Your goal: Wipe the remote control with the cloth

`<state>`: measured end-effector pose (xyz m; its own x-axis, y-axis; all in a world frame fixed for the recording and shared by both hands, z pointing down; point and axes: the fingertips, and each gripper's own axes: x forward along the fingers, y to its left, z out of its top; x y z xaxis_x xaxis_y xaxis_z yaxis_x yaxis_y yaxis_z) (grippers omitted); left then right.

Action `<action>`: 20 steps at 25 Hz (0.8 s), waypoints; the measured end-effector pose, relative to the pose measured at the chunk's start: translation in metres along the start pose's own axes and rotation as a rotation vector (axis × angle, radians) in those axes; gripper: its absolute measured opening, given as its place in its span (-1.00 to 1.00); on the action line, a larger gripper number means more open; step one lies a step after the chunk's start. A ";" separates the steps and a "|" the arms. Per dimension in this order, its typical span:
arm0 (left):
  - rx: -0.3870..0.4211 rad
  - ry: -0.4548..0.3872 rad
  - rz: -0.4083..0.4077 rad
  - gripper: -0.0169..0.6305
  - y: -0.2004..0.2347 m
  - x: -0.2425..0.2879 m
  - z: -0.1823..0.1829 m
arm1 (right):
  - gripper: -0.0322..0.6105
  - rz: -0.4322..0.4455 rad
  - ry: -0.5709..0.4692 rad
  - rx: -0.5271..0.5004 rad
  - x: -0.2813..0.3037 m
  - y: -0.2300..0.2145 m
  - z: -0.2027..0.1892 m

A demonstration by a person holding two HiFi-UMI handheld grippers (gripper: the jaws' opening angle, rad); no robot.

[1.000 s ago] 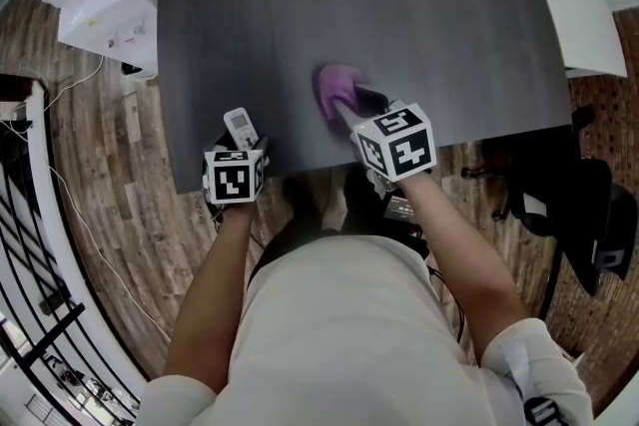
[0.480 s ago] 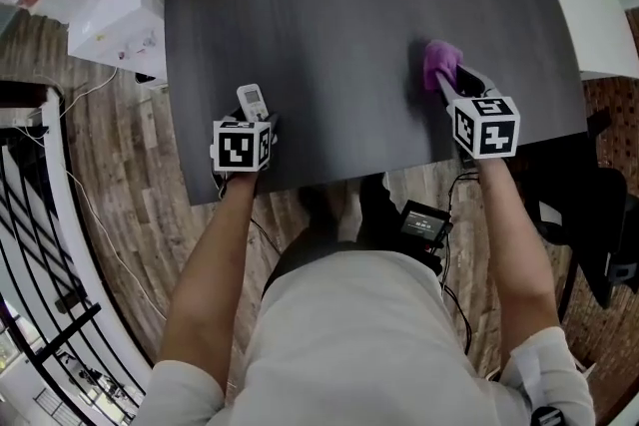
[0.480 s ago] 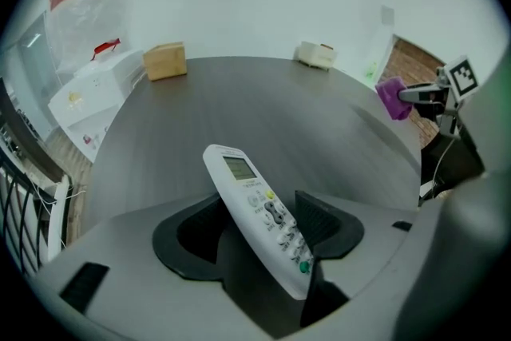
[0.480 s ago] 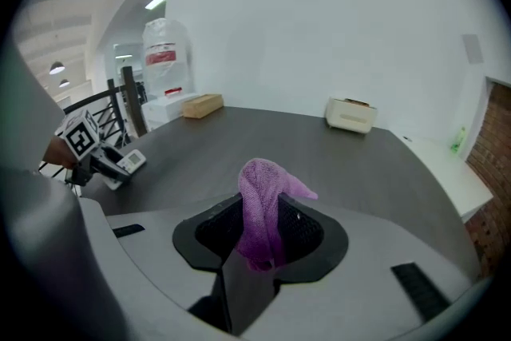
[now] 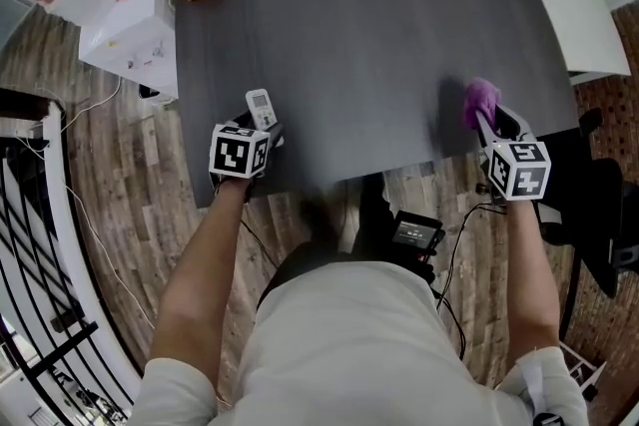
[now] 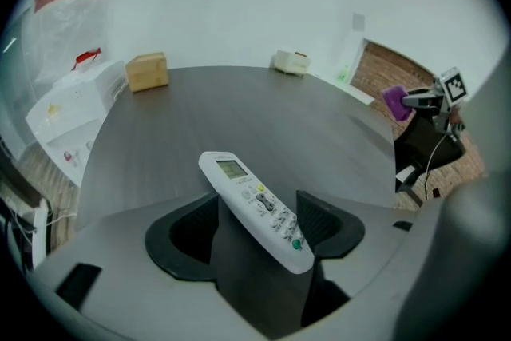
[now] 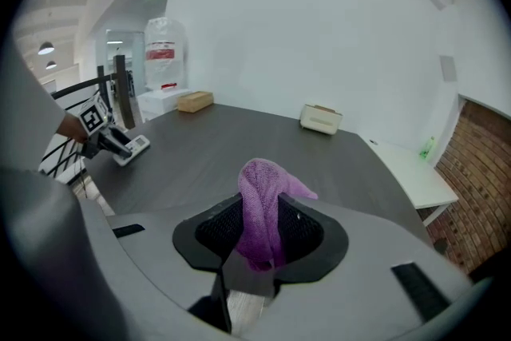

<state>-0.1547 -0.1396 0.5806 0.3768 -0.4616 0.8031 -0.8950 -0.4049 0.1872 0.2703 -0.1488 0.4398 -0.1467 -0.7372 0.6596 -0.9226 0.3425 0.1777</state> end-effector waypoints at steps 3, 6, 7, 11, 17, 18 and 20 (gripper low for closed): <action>0.037 -0.017 -0.030 -0.07 0.004 -0.001 0.001 | -0.50 -0.003 0.023 -0.021 -0.031 0.018 -0.026; -0.005 -0.032 -0.052 -0.07 0.012 -0.006 0.001 | -0.50 -0.009 0.059 -0.022 -0.058 0.030 -0.057; -0.007 -0.035 -0.059 -0.07 0.012 -0.008 0.000 | -0.50 -0.014 0.072 -0.018 -0.067 0.031 -0.068; 0.011 -0.068 -0.069 -0.07 0.009 -0.017 -0.002 | -0.50 -0.038 0.086 0.025 -0.092 0.027 -0.097; -0.035 -0.250 -0.069 -0.07 -0.023 -0.085 -0.004 | -0.50 0.000 0.063 0.053 -0.117 0.034 -0.123; -0.061 -0.300 -0.072 -0.07 -0.035 -0.103 -0.009 | -0.50 0.019 0.059 0.047 -0.122 0.039 -0.129; -0.137 -0.427 -0.100 -0.07 -0.065 -0.146 -0.022 | -0.50 0.071 0.042 0.019 -0.130 0.053 -0.138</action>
<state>-0.1568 -0.0283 0.4637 0.5020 -0.7210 0.4775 -0.8616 -0.3695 0.3480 0.2900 0.0456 0.4642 -0.1974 -0.6862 0.7001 -0.9168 0.3821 0.1159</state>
